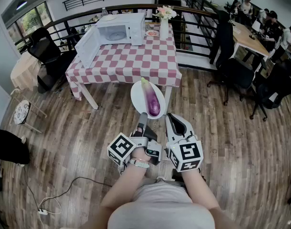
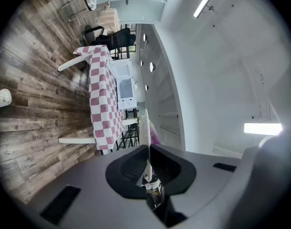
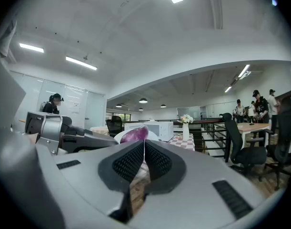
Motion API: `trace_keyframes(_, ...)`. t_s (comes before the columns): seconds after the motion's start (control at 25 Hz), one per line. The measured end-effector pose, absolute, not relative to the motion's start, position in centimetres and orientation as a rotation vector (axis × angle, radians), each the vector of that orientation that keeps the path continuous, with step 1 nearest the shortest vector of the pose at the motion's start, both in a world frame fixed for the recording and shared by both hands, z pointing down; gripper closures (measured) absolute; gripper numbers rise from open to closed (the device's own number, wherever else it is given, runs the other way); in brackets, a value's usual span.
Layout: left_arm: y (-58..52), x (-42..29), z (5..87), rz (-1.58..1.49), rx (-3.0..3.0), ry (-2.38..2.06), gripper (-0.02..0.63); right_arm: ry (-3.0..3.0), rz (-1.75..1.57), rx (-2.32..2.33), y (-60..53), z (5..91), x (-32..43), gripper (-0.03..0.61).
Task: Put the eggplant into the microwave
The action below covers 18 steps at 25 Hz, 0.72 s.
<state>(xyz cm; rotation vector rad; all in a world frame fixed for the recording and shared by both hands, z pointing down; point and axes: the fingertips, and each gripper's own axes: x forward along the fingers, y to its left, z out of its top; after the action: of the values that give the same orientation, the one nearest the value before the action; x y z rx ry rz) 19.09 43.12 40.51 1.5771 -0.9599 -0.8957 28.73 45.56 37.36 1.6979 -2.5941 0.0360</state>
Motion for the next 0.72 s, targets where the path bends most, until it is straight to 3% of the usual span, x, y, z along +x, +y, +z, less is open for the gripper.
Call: trace_keyframes(0.72,37.1,14.2,41.0,-0.885,1.583,-0.952,0.592,-2.604,-0.022,1.717,40.1,37.1,24.2,0.552)
